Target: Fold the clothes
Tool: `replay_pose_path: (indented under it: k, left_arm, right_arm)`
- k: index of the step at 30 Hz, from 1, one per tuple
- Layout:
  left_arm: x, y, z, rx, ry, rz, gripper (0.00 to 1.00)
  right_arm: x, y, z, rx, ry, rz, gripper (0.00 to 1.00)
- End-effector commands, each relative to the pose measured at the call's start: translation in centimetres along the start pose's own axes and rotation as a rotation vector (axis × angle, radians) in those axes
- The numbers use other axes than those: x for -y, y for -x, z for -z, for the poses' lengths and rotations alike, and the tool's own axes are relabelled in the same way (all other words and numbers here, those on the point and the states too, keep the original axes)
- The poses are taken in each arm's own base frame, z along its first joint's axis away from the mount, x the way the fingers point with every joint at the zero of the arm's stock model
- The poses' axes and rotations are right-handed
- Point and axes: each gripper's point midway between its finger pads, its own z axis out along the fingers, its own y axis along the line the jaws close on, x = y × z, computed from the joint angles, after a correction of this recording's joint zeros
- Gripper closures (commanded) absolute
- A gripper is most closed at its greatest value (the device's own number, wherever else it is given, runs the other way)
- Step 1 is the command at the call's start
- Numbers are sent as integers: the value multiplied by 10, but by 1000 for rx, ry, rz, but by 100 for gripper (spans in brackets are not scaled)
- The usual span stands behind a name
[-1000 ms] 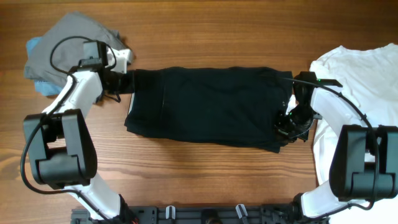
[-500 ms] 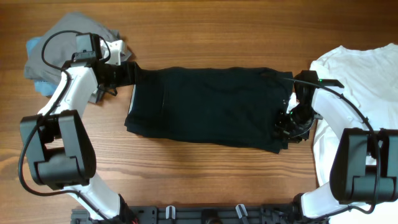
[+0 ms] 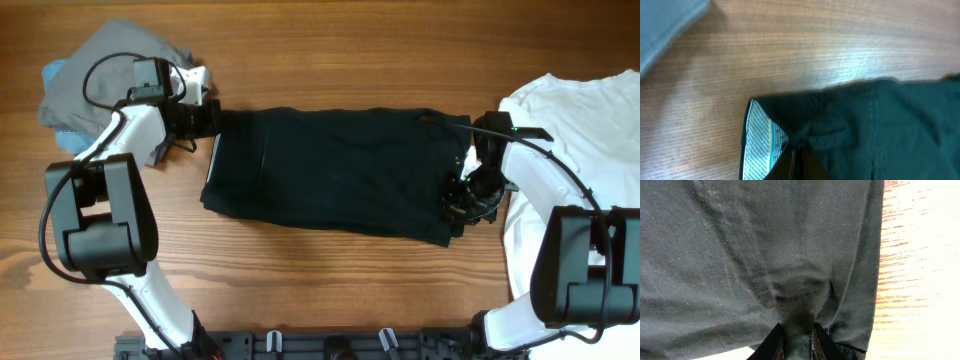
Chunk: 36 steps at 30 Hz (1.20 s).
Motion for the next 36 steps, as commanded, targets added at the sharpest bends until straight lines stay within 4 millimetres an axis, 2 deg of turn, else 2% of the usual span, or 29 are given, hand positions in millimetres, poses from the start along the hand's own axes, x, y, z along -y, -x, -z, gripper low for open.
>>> replay_pose_path:
  k: [1,3,5,6,7,8,9,12,14,17,19,21,25,27,29,30,31,32,33,35,36]
  left_arm:
    - [14,65,42,209,-29,-11,96]
    - [18,79,50,266,-31,-46,96]
    - [21,74,41,244,-35,-50,96]
    - [20,71,35,229,-30,-47,96]
    - [16,67,28,213,-5,-41,93]
    - [9,62,23,195,39,-30,81]
    - [3,59,21,182,72,-21,51]
    - [-4,50,28,150,99,14,28]
    - [-10,39,42,112,112,58,26]
    - [-16,9,53,5,127,141,23]
    - [-16,-16,49,-97,125,98,19]
    - [-16,-36,40,-182,115,81,18]
    - [-16,-67,12,-298,85,35,30]
    - [-16,-85,-5,-366,72,23,32]
    - [-15,-93,-16,-395,66,20,37]
    - [-14,-97,-21,-408,63,15,48]
    - [-10,-98,-24,-415,53,11,65]
    - [-1,-102,-25,-428,23,11,87]
    - [10,-105,-23,-446,-7,18,96]
    - [16,-104,-7,-467,-2,35,96]
    - [15,-95,7,-460,34,61,96]
  right_arm:
    - [5,3,8,29,-23,-2,88]
    - [4,4,8,30,-23,-2,89]
    - [4,4,8,33,-22,-2,86]
    - [4,4,8,33,-22,0,80]
    - [4,4,8,32,-22,10,63]
    - [5,2,8,22,-24,22,49]
    - [5,0,10,15,-27,24,47]
    - [5,4,24,46,-14,21,46]
    - [2,12,41,99,10,15,44]
    - [-23,24,68,202,144,96,42]
    - [-60,27,82,246,330,220,43]
    - [-75,27,84,260,383,266,43]
    - [-83,23,77,241,369,296,43]
    - [-84,22,76,238,361,301,43]
    - [-84,22,76,239,361,301,44]
    - [-84,23,76,240,361,301,45]
    - [-84,23,76,242,362,302,46]
    - [-84,24,77,246,363,303,47]
    - [-85,24,77,247,363,304,49]
    - [-84,23,76,242,362,301,50]
    - [-84,22,76,240,360,301,51]
